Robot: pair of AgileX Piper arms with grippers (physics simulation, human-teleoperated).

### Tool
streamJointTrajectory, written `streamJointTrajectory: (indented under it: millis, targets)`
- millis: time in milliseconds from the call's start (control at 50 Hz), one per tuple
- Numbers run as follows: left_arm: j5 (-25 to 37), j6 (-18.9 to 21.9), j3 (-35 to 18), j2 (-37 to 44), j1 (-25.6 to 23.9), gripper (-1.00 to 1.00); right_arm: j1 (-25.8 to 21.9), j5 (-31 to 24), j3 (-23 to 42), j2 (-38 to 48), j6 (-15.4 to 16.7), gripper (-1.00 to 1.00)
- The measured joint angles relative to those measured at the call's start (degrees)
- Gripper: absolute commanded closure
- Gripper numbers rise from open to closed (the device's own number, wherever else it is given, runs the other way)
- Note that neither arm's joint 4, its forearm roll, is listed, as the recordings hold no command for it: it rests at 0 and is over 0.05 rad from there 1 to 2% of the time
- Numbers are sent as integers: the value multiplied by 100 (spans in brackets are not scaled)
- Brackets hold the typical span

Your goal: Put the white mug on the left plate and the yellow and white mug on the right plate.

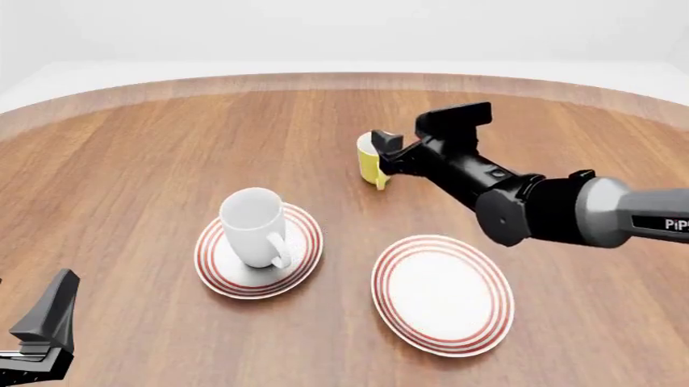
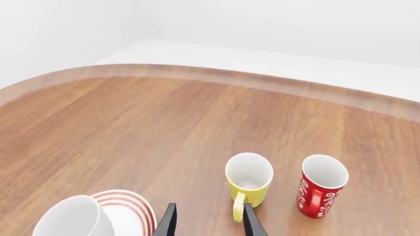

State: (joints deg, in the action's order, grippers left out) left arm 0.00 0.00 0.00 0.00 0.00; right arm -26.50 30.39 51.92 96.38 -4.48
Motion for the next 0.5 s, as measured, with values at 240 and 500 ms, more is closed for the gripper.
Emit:
streamJointTrajectory:
  millis: [240, 500]
  targets:
    - [0, 0, 0, 0, 0, -100, 81, -183, 261, 252, -128, -100]
    - [0, 0, 0, 0, 0, -100, 172, -353, 508, 499, -283, -100]
